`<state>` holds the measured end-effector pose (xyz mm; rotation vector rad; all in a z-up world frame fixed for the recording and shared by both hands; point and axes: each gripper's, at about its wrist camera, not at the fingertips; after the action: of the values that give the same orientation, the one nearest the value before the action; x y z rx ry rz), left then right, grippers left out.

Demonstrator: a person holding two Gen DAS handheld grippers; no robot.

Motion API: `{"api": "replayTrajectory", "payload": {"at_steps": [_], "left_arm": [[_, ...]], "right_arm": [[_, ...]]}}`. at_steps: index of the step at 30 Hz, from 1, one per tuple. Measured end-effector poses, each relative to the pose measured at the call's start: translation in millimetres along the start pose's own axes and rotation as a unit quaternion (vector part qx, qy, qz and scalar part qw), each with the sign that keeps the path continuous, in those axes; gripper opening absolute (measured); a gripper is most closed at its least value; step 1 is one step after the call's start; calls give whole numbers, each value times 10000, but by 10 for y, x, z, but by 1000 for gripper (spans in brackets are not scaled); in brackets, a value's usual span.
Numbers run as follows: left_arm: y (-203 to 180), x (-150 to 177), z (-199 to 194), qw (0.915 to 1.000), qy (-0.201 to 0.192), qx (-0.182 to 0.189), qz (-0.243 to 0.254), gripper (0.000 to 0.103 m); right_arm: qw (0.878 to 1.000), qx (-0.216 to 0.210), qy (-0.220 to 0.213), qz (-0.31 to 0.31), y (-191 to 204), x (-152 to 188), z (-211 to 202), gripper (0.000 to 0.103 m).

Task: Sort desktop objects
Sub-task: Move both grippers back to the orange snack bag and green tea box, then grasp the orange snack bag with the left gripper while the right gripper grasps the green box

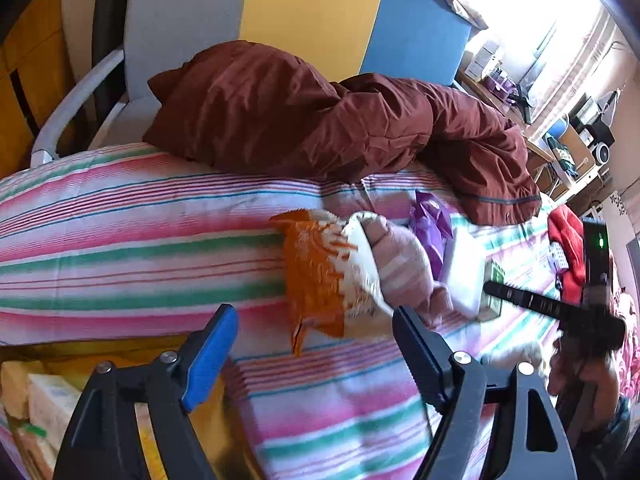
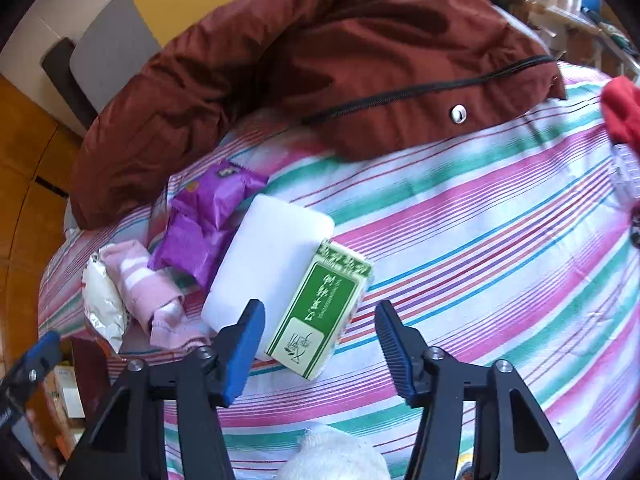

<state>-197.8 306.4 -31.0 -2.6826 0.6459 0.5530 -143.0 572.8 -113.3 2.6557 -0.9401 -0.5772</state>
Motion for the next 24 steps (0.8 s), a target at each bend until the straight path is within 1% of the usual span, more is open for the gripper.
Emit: {"api": "replayTrajectory", "payload": {"at_steps": [3, 4, 6, 7, 8, 10, 11, 13, 16, 17, 19, 21, 23, 24], "left_arm": [[-32, -97, 112, 10000, -16, -54, 17, 83], [-34, -125, 151, 10000, 2, -61, 17, 84], [-38, -187, 269, 9998, 93, -146, 34, 90], [-35, -205, 316, 9997, 141, -171, 38, 91], [-20, -223, 381, 9996, 197, -187, 1, 91], [-16, -238, 459, 9994, 273, -196, 2, 91], [-17, -247, 520, 9992, 322, -229, 24, 91], [-21, -261, 594, 9991, 380, -173, 14, 91], [-2, -270, 713, 9987, 493, -9, -134, 90], [4, -265, 738, 9985, 516, 68, -180, 86], [-24, -239, 775, 9980, 573, 206, -158, 73], [-129, -211, 759, 9984, 513, 234, 75, 63], [-201, -180, 723, 9987, 399, 88, 290, 63], [-202, -159, 707, 9988, 363, 103, 317, 62]], "right_arm": [[10000, 0, 71, -7, -6, 15, 57, 49], [10000, 1, 69, -2, -10, 17, 62, 49], [10000, 76, 37, -15, -19, 18, 60, 44], [9999, 112, 29, -2, -27, 18, 57, 41], [9999, 147, 16, 12, -36, 18, 51, 40], [9994, 328, 24, -49, -38, 22, 49, 35], [9992, 405, 26, -48, -37, 26, 57, 35], [9987, 508, 76, -74, -33, 40, 94, 33], [9978, 644, 66, -127, -14, 53, 124, 31], [9978, 642, 56, -137, -13, 55, 120, 31], [9978, 650, 57, -152, -12, 58, 120, 31], [9973, 709, 35, -165, 7, 64, 118, 31], [9976, 675, -3, -157, 14, 67, 89, 31], [9977, 666, -36, -133, 11, 65, 70, 31]]}}
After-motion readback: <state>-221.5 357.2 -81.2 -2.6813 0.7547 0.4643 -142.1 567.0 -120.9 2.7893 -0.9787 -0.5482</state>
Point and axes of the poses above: each gripper's, at about its wrist camera, not at the fingertips, and z roughly the way its jaws point, y to its left, x to its underside, and after that the axes turned 1 degree about z, right-handed
